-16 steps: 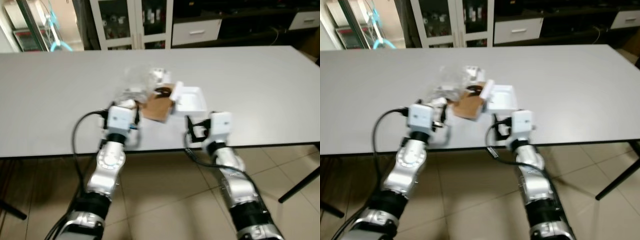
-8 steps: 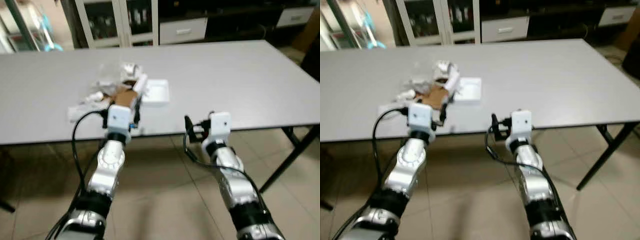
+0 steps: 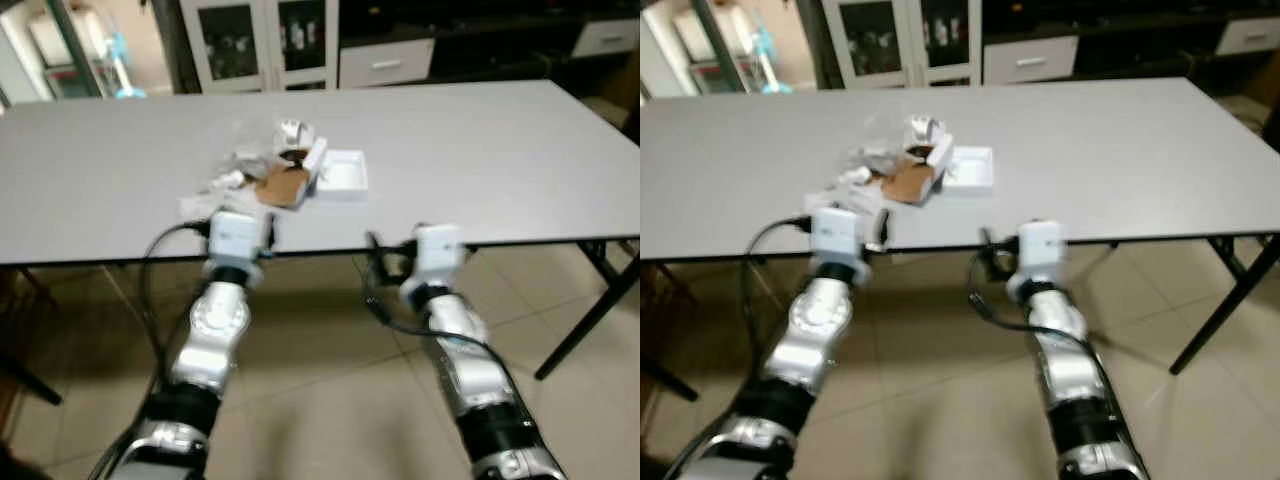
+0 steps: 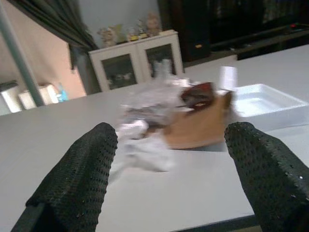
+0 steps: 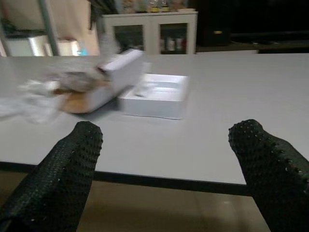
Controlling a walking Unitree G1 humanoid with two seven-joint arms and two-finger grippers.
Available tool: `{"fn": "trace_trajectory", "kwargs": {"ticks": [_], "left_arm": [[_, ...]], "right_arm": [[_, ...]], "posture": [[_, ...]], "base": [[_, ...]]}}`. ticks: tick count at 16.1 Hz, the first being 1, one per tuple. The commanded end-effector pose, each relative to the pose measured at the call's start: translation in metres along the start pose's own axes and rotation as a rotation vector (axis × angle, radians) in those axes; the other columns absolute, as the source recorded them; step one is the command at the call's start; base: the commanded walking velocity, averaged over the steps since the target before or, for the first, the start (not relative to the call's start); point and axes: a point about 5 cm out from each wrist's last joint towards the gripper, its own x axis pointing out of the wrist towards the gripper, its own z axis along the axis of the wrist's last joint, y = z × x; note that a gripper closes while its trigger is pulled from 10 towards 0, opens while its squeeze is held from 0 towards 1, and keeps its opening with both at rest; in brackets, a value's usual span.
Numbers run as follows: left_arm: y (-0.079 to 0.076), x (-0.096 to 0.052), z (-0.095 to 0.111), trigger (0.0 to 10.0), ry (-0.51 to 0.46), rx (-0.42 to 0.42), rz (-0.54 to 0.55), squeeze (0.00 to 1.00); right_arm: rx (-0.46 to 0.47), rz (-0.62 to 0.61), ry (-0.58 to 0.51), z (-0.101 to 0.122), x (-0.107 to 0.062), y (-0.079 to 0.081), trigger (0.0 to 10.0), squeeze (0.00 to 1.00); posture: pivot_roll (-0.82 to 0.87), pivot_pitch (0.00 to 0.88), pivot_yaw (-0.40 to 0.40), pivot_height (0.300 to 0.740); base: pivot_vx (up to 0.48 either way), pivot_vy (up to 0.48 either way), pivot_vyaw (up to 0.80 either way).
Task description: Picking trash to rubbish bin
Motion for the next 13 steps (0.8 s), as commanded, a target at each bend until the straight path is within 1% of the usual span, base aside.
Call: {"fn": "trace_trajectory", "kwargs": {"ticks": [1, 5, 6, 7, 9, 13], "left_arm": [[-0.0095, 0.0021, 0.0036, 10.0, -0.004, -0.012, -0.032, 0.00], [-0.0107, 0.0022, 0.0022, 10.0, 0.005, -0.004, -0.039, 0.00], [-0.0120, 0.0017, 0.0016, 10.0, 0.007, 0.020, -0.049, 0.00], [-0.0121, 0.0017, 0.0016, 10.0, 0.007, 0.021, -0.050, 0.00], [-0.0121, 0.0019, 0.0016, 10.0, 0.011, 0.003, -0.044, 0.00], [-0.0109, 0.0024, 0.0026, 10.0, 0.008, 0.005, -0.039, 0.00]], "right_arm": [[-0.015, -0.018, -0.006, 0.0022, -0.0011, -0.0084, 10.0, 0.00], [-0.011, -0.024, -0.005, 0.0020, -0.0011, -0.0095, 10.0, 0.00], [-0.012, -0.025, -0.003, 0.0020, -0.0009, -0.0095, 10.0, 0.00], [-0.012, -0.025, -0.002, 0.0021, -0.0009, -0.0096, 10.0, 0.00], [-0.008, -0.027, -0.002, 0.0020, -0.0009, -0.0100, 10.0, 0.00], [-0.004, -0.030, 0.000, 0.0014, -0.0012, -0.0101, 10.0, 0.00]], "posture": [[-0.06, 0.005, 0.054, 0.740], [-0.06, 0.009, 0.053, 0.740], [-0.06, 0.012, 0.053, 0.740], [-0.06, 0.012, 0.053, 0.740], [-0.06, 0.016, 0.054, 0.740], [-0.06, 0.020, 0.055, 0.740]], "base": [[0.000, 0.480, 0.00], [0.000, 0.480, 0.00], [0.000, 0.000, 0.00], [0.000, 0.000, 0.00], [0.000, 0.000, 0.00], [0.000, 0.000, 0.00]]}}
